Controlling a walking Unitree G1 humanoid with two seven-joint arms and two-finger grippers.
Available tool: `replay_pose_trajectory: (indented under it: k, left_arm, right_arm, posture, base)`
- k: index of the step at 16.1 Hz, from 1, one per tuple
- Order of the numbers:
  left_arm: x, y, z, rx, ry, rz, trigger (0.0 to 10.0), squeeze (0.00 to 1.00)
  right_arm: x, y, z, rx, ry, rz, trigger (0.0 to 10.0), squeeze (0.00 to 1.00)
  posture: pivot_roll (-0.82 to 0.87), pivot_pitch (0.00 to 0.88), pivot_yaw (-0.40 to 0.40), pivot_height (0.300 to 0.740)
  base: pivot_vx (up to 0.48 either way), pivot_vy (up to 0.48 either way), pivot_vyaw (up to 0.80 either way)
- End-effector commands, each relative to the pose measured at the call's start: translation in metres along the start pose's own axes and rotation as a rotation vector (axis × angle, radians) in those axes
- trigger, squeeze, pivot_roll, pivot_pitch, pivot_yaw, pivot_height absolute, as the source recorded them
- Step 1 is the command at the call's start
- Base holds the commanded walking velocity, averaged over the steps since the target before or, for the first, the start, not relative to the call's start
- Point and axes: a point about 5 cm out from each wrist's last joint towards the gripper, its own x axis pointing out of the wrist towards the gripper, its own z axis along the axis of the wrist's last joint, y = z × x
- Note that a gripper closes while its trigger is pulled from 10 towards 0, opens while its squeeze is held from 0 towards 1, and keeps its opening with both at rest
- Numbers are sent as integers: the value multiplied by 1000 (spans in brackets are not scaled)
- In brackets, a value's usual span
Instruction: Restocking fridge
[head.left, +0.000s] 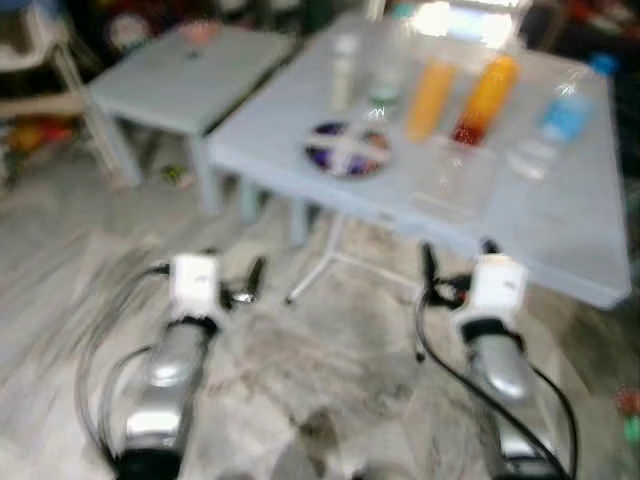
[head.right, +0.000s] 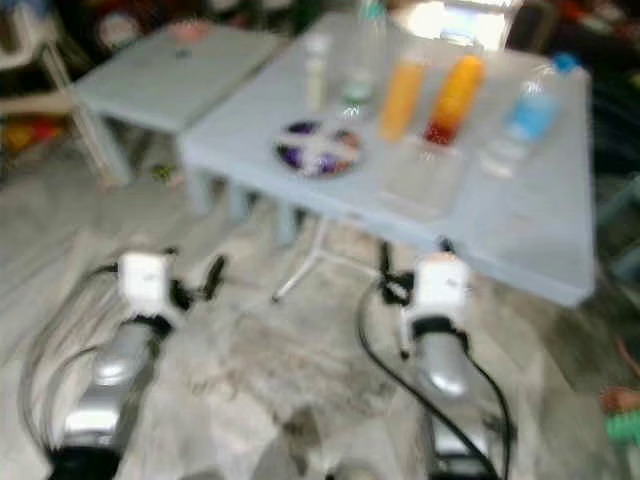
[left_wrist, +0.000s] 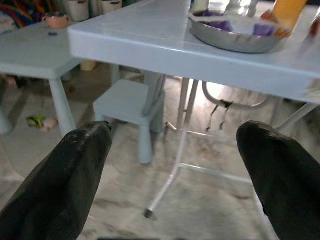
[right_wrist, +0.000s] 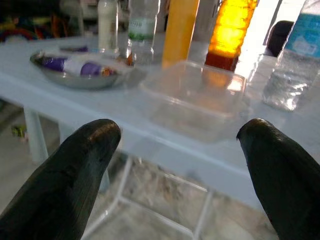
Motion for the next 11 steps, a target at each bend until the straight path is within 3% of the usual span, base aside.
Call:
replay_pose_trajectory:
  k: [1,6,11]
  left_arm:
    - [6,-15,5,-13,-24,-50,10000,0]
    - [6,-15,6,-24,-30,-46,10000,0]
    - [5,-12,7,-39,-43,-28,10000,0]
  right_arm:
    - [-3,-11,-3,-26,17,-26,10000,0]
    - [-3,-10,-3,-36,14,-9,10000,0]
    - [-4,-5,0,-65,-7,25,10000,0]
  posture:
    - [-39,80,11,740]
    - [-38,83,8,740]
    - [-39,85,8,740]
  base:
    - [480,0,0]
    - [448,0,0]
    - [0,0,0]
